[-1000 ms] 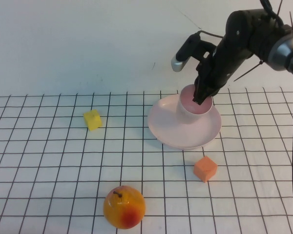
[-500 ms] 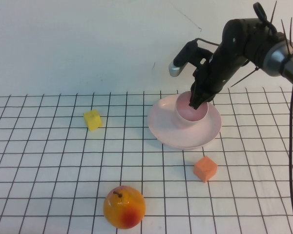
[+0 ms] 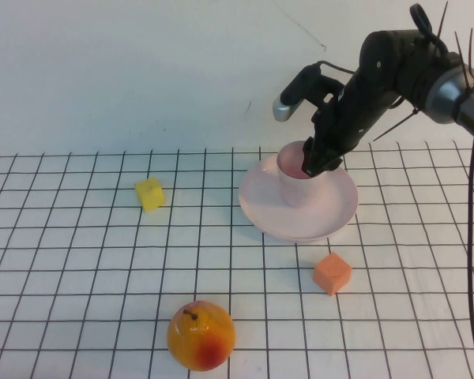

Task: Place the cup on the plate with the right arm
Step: Place the cup on the plate

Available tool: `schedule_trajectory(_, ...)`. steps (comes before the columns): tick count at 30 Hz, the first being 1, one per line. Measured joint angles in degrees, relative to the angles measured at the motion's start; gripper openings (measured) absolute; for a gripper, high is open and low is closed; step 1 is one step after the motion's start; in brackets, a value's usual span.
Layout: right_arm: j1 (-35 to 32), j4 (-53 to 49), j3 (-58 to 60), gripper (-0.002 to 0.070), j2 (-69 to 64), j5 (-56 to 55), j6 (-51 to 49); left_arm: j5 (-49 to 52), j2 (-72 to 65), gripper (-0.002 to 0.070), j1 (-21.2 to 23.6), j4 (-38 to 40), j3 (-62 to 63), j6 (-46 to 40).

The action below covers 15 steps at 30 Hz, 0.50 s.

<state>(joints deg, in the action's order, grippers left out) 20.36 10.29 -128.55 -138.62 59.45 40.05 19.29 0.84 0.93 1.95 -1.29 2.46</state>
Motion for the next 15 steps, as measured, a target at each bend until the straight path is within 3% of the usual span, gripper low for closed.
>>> schedule_trajectory(15,0.00,-1.74,0.00,0.0350,3.81,0.56,-0.46,0.00,0.00,-0.0004,0.00,0.00,0.00,0.00)
